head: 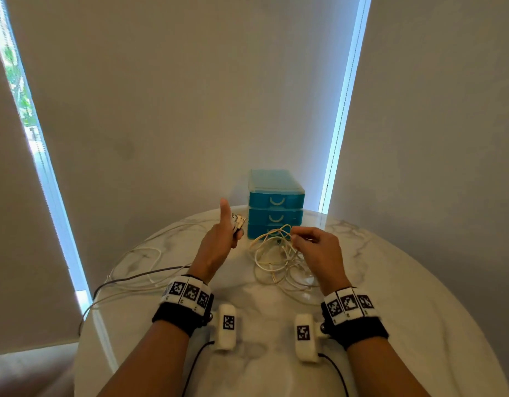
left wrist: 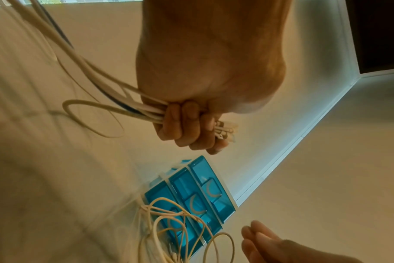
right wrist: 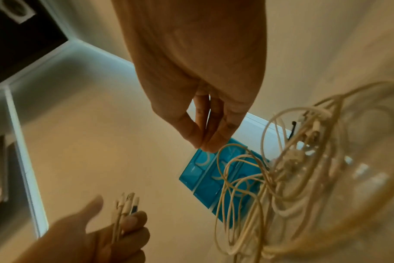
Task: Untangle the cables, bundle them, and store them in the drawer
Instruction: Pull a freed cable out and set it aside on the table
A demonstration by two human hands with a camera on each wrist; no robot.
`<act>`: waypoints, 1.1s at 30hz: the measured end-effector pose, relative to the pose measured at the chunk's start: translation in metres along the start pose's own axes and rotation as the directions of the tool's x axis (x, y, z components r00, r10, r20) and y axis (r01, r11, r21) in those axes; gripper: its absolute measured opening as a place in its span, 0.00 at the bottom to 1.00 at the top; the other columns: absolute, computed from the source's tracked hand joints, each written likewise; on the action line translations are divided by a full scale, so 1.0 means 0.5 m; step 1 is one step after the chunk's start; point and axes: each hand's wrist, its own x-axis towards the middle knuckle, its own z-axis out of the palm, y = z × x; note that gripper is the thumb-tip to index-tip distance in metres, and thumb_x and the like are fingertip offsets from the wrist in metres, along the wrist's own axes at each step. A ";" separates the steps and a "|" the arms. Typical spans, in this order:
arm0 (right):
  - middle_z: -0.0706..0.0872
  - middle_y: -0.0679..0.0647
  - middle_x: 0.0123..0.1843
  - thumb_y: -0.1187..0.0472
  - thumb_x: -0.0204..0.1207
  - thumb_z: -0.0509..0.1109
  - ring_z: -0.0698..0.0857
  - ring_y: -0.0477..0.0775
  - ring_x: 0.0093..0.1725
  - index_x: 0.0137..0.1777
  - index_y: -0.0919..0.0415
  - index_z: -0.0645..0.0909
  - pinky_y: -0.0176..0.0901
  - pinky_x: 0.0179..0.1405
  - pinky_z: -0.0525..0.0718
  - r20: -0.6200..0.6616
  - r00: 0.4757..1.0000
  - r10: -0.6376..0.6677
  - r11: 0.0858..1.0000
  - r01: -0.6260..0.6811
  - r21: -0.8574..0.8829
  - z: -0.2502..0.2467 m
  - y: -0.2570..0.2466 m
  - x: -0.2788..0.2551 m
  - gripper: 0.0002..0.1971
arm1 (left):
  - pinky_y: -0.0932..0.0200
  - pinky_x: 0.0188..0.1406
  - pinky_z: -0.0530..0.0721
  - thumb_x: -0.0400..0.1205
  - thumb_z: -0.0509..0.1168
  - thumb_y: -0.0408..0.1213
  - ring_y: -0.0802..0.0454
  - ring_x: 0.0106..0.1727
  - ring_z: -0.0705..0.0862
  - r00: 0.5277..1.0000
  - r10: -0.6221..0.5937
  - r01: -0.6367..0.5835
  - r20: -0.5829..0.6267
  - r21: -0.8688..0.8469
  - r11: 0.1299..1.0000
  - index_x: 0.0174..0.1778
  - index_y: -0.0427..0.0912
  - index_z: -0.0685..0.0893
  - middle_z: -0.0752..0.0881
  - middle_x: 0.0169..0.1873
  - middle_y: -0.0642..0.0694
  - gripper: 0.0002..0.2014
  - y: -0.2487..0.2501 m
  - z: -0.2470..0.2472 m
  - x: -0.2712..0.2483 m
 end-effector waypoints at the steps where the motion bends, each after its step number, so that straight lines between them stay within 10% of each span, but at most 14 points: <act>1: 0.97 0.45 0.50 0.63 0.78 0.80 0.94 0.45 0.53 0.54 0.50 0.96 0.51 0.66 0.92 0.047 0.998 -0.049 0.992 0.054 -0.112 0.006 -0.010 0.005 0.09 | 0.49 0.41 0.68 0.79 0.31 0.84 0.50 0.32 0.71 1.000 -0.017 0.017 0.007 -0.017 1.000 0.36 0.48 0.78 0.76 0.28 0.49 0.46 0.001 -0.002 -0.001; 5: 0.95 0.47 0.49 0.55 0.76 0.82 0.91 0.47 0.49 0.51 0.50 0.96 0.49 0.59 0.92 0.446 0.895 0.012 0.670 0.324 -0.668 0.057 -0.050 0.010 0.05 | 0.47 0.43 0.67 0.72 0.43 0.91 0.49 0.36 0.69 0.999 -0.047 0.047 0.013 -0.007 0.999 0.37 0.50 0.74 0.73 0.29 0.49 0.44 0.002 -0.005 -0.002; 8: 0.94 0.50 0.49 0.52 0.74 0.83 0.92 0.55 0.51 0.50 0.52 0.95 0.53 0.57 0.93 0.483 0.862 0.153 0.366 0.405 -0.838 0.082 -0.047 0.016 0.08 | 0.48 0.40 0.66 0.73 0.51 0.89 0.50 0.34 0.66 0.999 -0.046 0.046 0.002 -0.053 0.998 0.37 0.50 0.72 0.71 0.28 0.51 0.40 -0.006 -0.007 -0.003; 11: 0.94 0.44 0.48 0.50 0.80 0.81 0.92 0.49 0.50 0.49 0.50 0.95 0.45 0.53 0.91 0.360 0.932 -0.047 0.721 0.281 -0.633 0.055 -0.060 0.044 0.05 | 0.49 0.39 0.67 0.79 0.56 0.82 0.51 0.31 0.68 0.999 -0.029 0.026 -0.032 -0.075 0.997 0.37 0.47 0.75 0.72 0.26 0.52 0.37 -0.014 -0.014 -0.006; 13: 0.95 0.44 0.47 0.50 0.82 0.81 0.93 0.45 0.46 0.51 0.50 0.94 0.43 0.47 0.92 0.053 0.987 -0.150 0.973 0.157 -0.170 0.022 -0.080 0.051 0.05 | 0.50 0.39 0.72 0.81 0.60 0.79 0.52 0.33 0.74 0.998 -0.031 0.027 -0.062 -0.068 0.997 0.37 0.47 0.81 0.78 0.27 0.54 0.33 -0.016 -0.017 -0.004; 15: 0.97 0.51 0.51 0.54 0.84 0.80 0.93 0.45 0.45 0.57 0.55 0.93 0.45 0.46 0.92 -0.105 0.993 -0.046 0.957 0.074 0.279 -0.001 -0.082 0.039 0.07 | 0.51 0.38 0.74 0.82 0.63 0.75 0.52 0.34 0.76 0.998 -0.021 0.017 -0.063 -0.057 0.998 0.38 0.45 0.84 0.81 0.29 0.53 0.32 -0.015 -0.017 -0.004; 19: 0.94 0.57 0.57 0.60 0.87 0.75 0.91 0.50 0.50 0.66 0.60 0.90 0.45 0.53 0.89 0.014 0.982 0.189 0.775 -0.158 0.612 -0.010 -0.024 0.004 0.10 | 0.55 0.37 0.77 0.85 0.66 0.69 0.56 0.35 0.81 0.999 0.008 -0.008 -0.034 0.002 1.000 0.43 0.43 0.92 0.86 0.31 0.56 0.29 -0.016 -0.009 -0.006; 25: 0.92 0.55 0.50 0.60 0.90 0.71 0.89 0.47 0.45 0.65 0.61 0.89 0.40 0.46 0.87 0.180 0.966 0.187 0.691 -0.260 0.675 -0.013 0.000 -0.021 0.10 | 0.71 0.33 0.78 0.85 0.70 0.64 0.75 0.35 0.84 0.993 0.052 -0.055 0.109 0.020 0.998 0.54 0.54 0.94 0.89 0.31 0.71 0.18 -0.010 0.002 -0.016; 29: 0.92 0.59 0.54 0.65 0.88 0.72 0.88 0.50 0.49 0.60 0.65 0.90 0.38 0.44 0.88 0.375 0.916 0.141 0.804 -0.328 0.497 0.000 0.014 -0.037 0.07 | 0.64 0.25 0.70 0.84 0.58 0.76 0.62 0.24 0.71 0.988 0.073 -0.066 0.138 -0.055 0.996 0.57 0.66 0.95 0.73 0.23 0.59 0.27 -0.001 0.009 -0.015; 33: 0.95 0.56 0.54 0.64 0.84 0.77 0.90 0.46 0.46 0.58 0.62 0.93 0.40 0.44 0.88 0.556 0.814 0.167 0.917 -0.336 0.216 0.017 0.014 -0.056 0.06 | 0.66 0.26 0.68 0.82 0.72 0.65 0.63 0.23 0.71 0.995 0.084 -0.075 0.047 -0.167 0.983 0.51 0.51 0.97 0.74 0.20 0.61 0.21 0.006 0.017 -0.017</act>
